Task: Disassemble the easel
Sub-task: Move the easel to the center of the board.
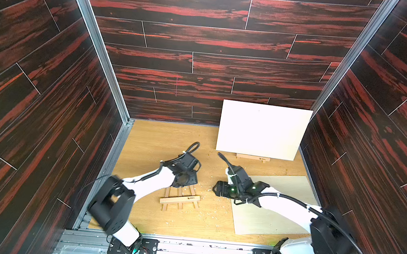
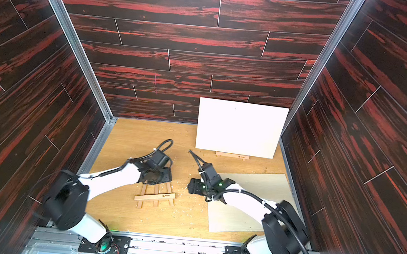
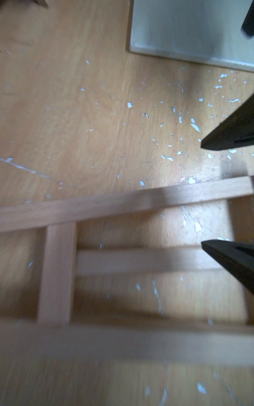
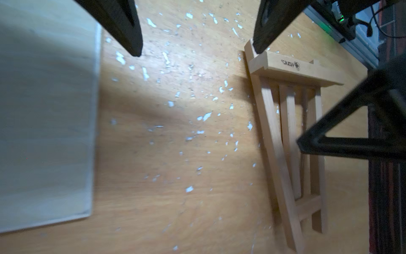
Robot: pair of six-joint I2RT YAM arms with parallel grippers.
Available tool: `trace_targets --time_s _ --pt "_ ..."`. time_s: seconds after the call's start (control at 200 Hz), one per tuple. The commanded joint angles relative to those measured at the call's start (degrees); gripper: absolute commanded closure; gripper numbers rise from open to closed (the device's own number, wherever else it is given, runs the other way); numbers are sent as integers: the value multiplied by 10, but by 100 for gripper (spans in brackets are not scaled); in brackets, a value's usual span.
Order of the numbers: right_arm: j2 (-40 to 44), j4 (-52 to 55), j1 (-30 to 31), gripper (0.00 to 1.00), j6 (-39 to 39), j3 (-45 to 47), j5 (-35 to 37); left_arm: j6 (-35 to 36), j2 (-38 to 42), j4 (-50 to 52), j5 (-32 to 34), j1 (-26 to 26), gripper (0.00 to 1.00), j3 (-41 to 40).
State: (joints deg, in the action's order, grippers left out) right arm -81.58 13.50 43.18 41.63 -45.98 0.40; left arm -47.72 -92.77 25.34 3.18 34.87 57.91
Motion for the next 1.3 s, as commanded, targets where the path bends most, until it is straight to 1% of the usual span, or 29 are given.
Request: trace_targets --time_s 0.0,0.24,0.411,0.596,0.771,0.852,0.902,1.017,1.137,1.207,1.297 --pt "28 -3 -14 18 13 8 -5 -10 -32 35 -6 4 35 32" --pt "26 -5 -32 18 3 4 -9 6 -61 45 1 7 39 33" --pt "11 -12 -34 18 2 -7 -12 4 -73 37 -11 7 44 28" --pt "0 -14 -35 18 -3 -21 -13 5 -73 44 -9 8 56 15" --pt "-2 -17 -35 18 -2 -23 -16 11 -42 71 23 6 74 -21" --pt "-2 -20 -35 18 -1 -22 -18 14 -29 71 34 1 79 -42" --pt "-1 -20 -34 18 -1 -22 -19 19 -20 94 42 -4 82 -57" --pt "1 -21 -34 18 0 -23 -20 36 5 108 61 -32 90 -89" --pt "6 -20 -34 18 0 -22 -21 74 38 122 64 -91 92 -120" --pt "8 -19 -34 18 0 -21 -21 111 54 129 66 -130 92 -131" --pt "11 -19 -35 18 1 -19 -22 157 61 147 82 -168 93 -131"
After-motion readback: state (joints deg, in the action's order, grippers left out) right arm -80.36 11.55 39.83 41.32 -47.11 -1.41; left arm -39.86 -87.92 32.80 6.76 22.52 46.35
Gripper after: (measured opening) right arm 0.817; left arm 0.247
